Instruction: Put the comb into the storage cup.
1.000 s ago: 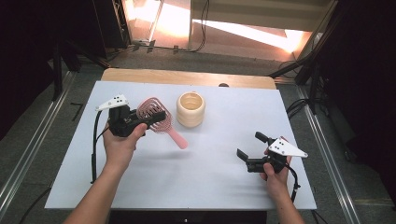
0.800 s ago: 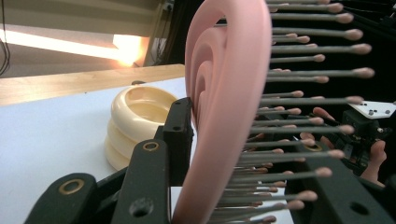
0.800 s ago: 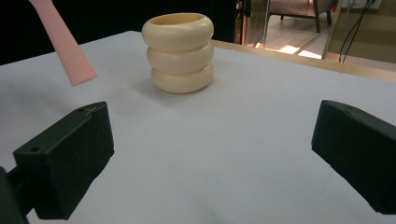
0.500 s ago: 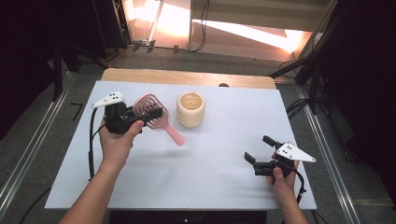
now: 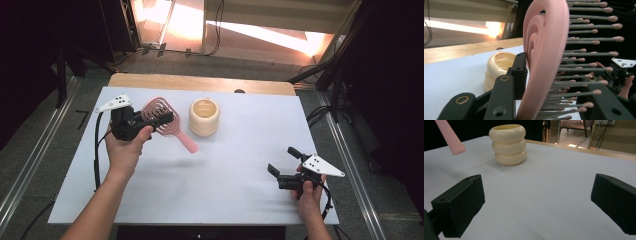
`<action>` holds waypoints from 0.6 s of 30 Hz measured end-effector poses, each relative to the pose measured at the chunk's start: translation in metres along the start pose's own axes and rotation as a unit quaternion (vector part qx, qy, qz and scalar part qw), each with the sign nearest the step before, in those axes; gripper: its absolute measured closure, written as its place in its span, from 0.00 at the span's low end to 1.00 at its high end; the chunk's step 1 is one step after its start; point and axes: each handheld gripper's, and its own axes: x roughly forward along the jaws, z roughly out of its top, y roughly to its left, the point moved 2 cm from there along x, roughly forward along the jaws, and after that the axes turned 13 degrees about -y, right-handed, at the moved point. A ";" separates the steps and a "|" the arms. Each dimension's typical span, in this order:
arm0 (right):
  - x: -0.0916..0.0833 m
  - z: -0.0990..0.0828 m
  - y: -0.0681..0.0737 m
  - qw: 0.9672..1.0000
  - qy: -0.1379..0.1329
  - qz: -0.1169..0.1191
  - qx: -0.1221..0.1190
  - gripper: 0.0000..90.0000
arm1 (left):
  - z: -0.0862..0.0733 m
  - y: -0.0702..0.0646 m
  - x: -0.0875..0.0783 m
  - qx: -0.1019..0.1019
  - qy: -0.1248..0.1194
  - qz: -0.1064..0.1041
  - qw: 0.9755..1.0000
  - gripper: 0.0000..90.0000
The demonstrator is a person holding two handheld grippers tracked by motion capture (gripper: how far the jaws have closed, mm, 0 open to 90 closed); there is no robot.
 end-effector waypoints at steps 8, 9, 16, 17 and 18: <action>-0.006 -0.002 -0.006 1.000 -0.003 -0.012 0.006 0.00 | 0.004 0.000 0.002 -0.001 -0.006 0.002 1.000 0.71; -0.006 -0.002 -0.006 1.000 -0.004 -0.012 0.006 0.00 | 0.005 -0.001 0.003 -0.002 -0.007 0.000 1.000 0.71; -0.007 -0.002 -0.006 1.000 -0.005 -0.011 0.005 0.00 | 0.011 -0.003 0.008 0.001 -0.009 -0.005 1.000 0.71; -0.008 -0.002 -0.007 1.000 -0.004 -0.010 0.004 0.00 | 0.012 -0.004 0.008 0.001 -0.010 -0.006 1.000 0.71; -0.008 -0.002 -0.007 1.000 -0.003 -0.011 0.003 0.00 | 0.013 -0.004 0.009 0.001 -0.011 -0.006 1.000 0.71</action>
